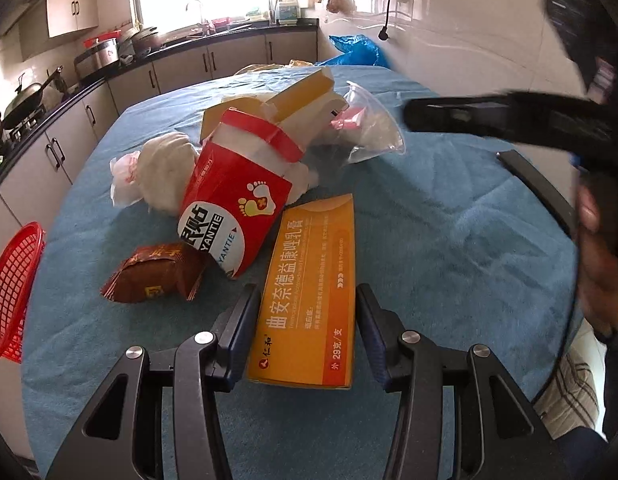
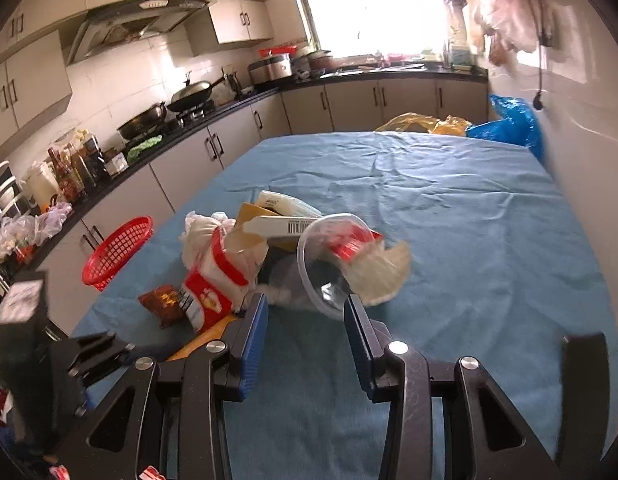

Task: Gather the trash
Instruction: 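Grasp the orange medicine box with the left tool and lift it, then carry the orange box to the red basket and open the left tool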

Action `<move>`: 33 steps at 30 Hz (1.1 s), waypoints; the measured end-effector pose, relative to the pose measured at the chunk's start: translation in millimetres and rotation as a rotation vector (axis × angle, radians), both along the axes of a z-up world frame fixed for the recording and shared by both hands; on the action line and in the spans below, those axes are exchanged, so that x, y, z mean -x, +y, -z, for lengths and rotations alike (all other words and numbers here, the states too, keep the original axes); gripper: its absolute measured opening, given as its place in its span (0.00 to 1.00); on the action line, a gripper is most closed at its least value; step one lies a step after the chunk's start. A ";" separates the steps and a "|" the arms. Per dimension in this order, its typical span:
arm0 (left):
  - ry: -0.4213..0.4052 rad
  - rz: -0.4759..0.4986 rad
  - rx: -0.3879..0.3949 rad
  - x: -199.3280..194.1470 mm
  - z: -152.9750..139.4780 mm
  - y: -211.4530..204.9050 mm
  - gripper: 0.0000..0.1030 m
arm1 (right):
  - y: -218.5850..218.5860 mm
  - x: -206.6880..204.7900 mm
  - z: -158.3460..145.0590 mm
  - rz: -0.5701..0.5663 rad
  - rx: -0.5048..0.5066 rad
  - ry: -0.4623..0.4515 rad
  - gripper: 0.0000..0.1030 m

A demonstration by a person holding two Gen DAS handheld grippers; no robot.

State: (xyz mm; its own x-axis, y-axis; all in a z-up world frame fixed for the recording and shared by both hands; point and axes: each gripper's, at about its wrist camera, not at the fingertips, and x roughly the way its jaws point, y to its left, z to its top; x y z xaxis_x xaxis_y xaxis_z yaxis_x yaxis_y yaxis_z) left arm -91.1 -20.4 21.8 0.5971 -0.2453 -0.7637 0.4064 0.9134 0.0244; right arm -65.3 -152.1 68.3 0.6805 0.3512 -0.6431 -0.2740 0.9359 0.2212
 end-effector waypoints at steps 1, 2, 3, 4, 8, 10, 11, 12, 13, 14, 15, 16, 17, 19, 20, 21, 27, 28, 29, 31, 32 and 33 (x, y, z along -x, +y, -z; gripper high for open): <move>-0.001 -0.001 -0.004 1.2 0.2 0.5 0.46 | 2.1 -4.7 1.1 -0.004 0.004 -0.001 0.41; 0.001 -0.002 -0.004 1.9 0.5 0.7 0.46 | 5.7 -12.0 4.1 -0.014 0.014 0.001 0.41; 0.005 -0.003 -0.004 0.8 0.5 0.4 0.46 | 8.7 -17.6 6.8 -0.023 0.025 0.008 0.39; 0.010 -0.004 -0.001 -1.0 1.3 -1.1 0.46 | 10.6 -20.9 9.0 -0.025 0.034 0.014 0.33; 0.046 -0.026 0.010 -11.1 7.4 -6.2 0.51 | 9.3 -14.6 11.8 -0.022 0.008 0.007 0.09; 0.048 -0.037 0.023 -12.9 9.4 -3.2 0.50 | 6.6 -2.4 9.2 -0.015 -0.005 -0.010 0.05; 0.051 -0.039 0.030 -14.0 10.2 -3.3 0.47 | 4.7 6.1 7.3 -0.006 -0.010 -0.021 0.05; 0.049 -0.042 0.036 -14.3 10.5 -3.7 0.47 | 2.3 15.6 5.2 0.000 -0.018 -0.034 0.05; 0.041 -0.043 0.039 -13.4 10.0 -4.4 0.46 | 1.1 23.7 3.1 0.004 -0.028 -0.048 0.05; 0.031 -0.042 0.041 -11.6 9.1 -5.5 0.46 | -1.4 32.6 1.2 0.012 -0.038 -0.064 0.05; 0.020 -0.042 0.047 -8.9 7.7 -6.4 0.46 | -3.6 41.0 -0.3 0.024 -0.048 -0.078 0.05; 0.012 -0.045 0.055 -6.8 6.6 -7.0 0.46 | -5.8 48.0 -1.7 0.033 -0.058 -0.088 0.05; 0.002 -0.048 0.067 -3.5 5.1 -6.4 0.46 | -7.9 53.5 -2.7 0.040 -0.069 -0.095 0.05; -0.030 -0.052 0.081 6.0 1.1 -4.6 0.46 | -13.7 65.0 -5.1 0.051 -0.099 -0.108 0.05; -0.057 -0.056 0.084 11.9 -2.8 -3.5 0.46 | -14.8 68.1 -6.1 0.053 -0.107 -0.111 0.05; -0.075 -0.056 0.087 16.8 -5.5 -2.4 0.46 | -15.9 71.8 -7.1 0.057 -0.113 -0.115 0.05; -0.191 -0.096 0.108 35.3 -32.5 12.6 0.46 | -13.9 80.4 -11.7 0.051 -0.122 -0.123 0.05; -0.200 -0.110 0.108 36.8 -34.4 16.7 0.46 | -11.6 81.5 -12.9 0.048 -0.121 -0.125 0.05; -0.206 -0.119 0.109 36.9 -36.5 20.1 0.46 | -9.8 82.1 -14.2 0.045 -0.121 -0.127 0.05; -0.210 -0.144 0.113 34.7 -39.8 30.0 0.46 | -5.9 83.8 -16.4 0.033 -0.117 -0.129 0.05; -0.211 -0.154 0.115 34.7 -41.4 34.3 0.46 | -2.8 84.5 -18.3 0.024 -0.114 -0.131 0.05; -0.212 -0.165 0.118 34.1 -42.6 39.6 0.46 | 0.7 85.9 -20.1 0.016 -0.111 -0.134 0.05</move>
